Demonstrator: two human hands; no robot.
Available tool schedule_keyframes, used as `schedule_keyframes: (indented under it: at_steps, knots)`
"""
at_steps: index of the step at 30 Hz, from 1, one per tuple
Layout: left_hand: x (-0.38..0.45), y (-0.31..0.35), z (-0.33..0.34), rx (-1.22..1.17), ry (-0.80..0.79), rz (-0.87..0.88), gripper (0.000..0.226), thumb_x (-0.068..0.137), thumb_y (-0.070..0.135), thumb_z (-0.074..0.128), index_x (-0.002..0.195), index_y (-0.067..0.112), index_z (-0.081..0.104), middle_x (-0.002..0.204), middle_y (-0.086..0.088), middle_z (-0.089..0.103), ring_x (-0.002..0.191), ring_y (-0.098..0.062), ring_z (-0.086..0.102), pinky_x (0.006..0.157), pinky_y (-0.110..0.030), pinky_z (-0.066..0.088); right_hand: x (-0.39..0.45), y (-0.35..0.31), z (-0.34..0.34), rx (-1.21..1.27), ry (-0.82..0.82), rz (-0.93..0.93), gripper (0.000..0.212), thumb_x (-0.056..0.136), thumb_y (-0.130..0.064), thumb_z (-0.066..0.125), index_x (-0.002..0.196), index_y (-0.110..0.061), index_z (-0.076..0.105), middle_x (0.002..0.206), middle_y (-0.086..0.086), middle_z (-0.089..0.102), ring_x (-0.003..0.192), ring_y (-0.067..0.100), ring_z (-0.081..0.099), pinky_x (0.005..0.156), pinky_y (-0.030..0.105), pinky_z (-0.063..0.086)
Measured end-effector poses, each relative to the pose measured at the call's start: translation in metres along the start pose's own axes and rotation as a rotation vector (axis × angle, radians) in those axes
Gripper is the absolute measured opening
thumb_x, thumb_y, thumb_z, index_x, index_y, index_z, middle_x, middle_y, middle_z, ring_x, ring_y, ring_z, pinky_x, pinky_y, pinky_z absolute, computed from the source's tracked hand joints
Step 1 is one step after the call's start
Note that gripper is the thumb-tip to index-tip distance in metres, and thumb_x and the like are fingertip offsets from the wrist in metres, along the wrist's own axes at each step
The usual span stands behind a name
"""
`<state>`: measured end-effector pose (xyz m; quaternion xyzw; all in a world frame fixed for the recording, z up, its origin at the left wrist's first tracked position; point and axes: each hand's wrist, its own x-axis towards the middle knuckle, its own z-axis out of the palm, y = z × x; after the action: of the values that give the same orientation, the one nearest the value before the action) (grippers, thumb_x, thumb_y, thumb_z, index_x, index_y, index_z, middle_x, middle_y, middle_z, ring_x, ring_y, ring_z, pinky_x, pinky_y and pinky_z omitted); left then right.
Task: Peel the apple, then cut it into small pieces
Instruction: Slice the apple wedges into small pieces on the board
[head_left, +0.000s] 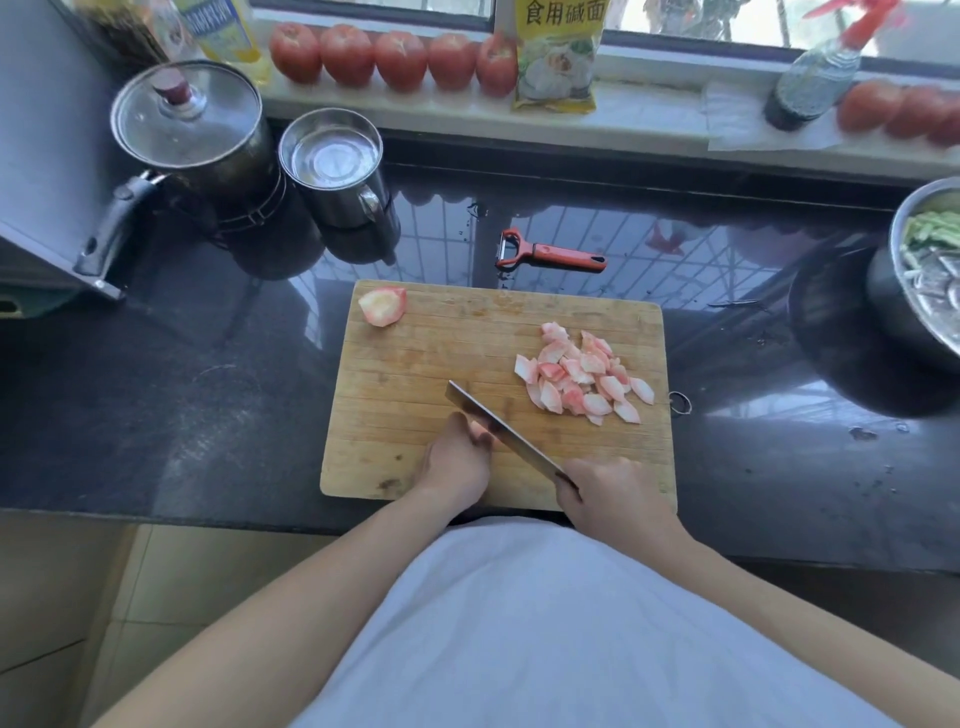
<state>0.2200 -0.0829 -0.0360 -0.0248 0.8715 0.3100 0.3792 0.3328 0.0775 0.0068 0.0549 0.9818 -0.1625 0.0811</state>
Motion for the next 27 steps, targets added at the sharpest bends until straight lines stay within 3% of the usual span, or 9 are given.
schedule_keyframes:
  at_steps: [6,10,14,19,22,24,27]
  knots:
    - [0.001,0.0,-0.001,0.005,-0.008,0.006,0.02,0.104,0.04,0.044,0.09,0.027,0.041,0.088,0.001,0.056,0.08,-0.022,0.056,0.065,-0.036,0.041,0.0,0.003,0.005,0.009,0.029,0.006,0.037,0.076,-0.013,0.077,0.054,-0.018,0.048,0.045,-0.003,0.049,0.037,0.024,0.046,0.039,0.025,0.025]
    - [0.003,-0.001,0.0,-0.014,-0.006,0.014,0.018,0.104,0.041,0.044,0.096,0.026,0.044,0.085,0.004,0.053,0.08,-0.023,0.055,0.071,-0.038,0.047,0.001,0.003,0.006,-0.012,0.011,0.008,0.038,0.074,-0.012,0.08,0.053,-0.017,0.049,0.044,-0.003,0.049,0.035,0.024,0.045,0.042,0.022,0.021]
    - [0.005,-0.001,0.001,-0.001,0.001,0.016,0.016,0.104,0.04,0.045,0.095,0.027,0.044,0.083,0.006,0.051,0.076,-0.02,0.051,0.07,-0.035,0.04,0.002,0.004,0.004,-0.035,-0.025,-0.003,0.038,0.076,-0.012,0.079,0.055,-0.018,0.048,0.045,-0.001,0.05,0.036,0.025,0.046,0.039,0.024,0.022]
    - [0.008,-0.004,0.003,-0.027,-0.006,0.042,0.009,0.103,0.038,0.046,0.103,0.03,0.05,0.098,0.003,0.058,0.091,-0.026,0.054,0.08,-0.036,0.043,-0.01,0.013,-0.005,-0.061,-0.073,0.018,0.04,0.068,-0.008,0.083,0.053,-0.016,0.047,0.042,0.001,0.046,0.032,0.029,0.043,0.03,0.03,0.029]
    - [0.011,-0.007,0.004,-0.04,-0.025,0.015,0.016,0.1,0.043,0.048,0.108,0.03,0.053,0.107,-0.002,0.064,0.1,-0.032,0.059,0.088,-0.042,0.05,0.001,0.004,-0.002,-0.123,-0.146,0.086,0.021,0.091,-0.019,0.064,0.071,-0.014,0.06,0.063,0.008,0.062,0.055,0.033,0.058,0.046,0.034,0.04]
    - [0.014,-0.008,0.004,-0.077,-0.042,-0.001,0.029,0.091,0.05,0.052,0.115,0.036,0.059,0.116,0.002,0.067,0.108,-0.031,0.061,0.097,-0.043,0.05,0.021,-0.008,0.002,-0.081,-0.203,0.116,0.02,0.098,-0.022,0.051,0.083,-0.014,0.063,0.079,0.012,0.066,0.071,0.035,0.062,0.056,0.037,0.047]
    - [0.02,-0.014,0.007,-0.122,-0.054,0.01,0.041,0.08,0.058,0.05,0.118,0.049,0.063,0.125,0.014,0.067,0.118,-0.022,0.062,0.105,-0.041,0.048,0.046,-0.026,0.005,0.004,-0.155,0.108,0.021,0.099,-0.021,0.05,0.087,-0.01,0.065,0.081,0.016,0.067,0.074,0.039,0.063,0.059,0.039,0.046]
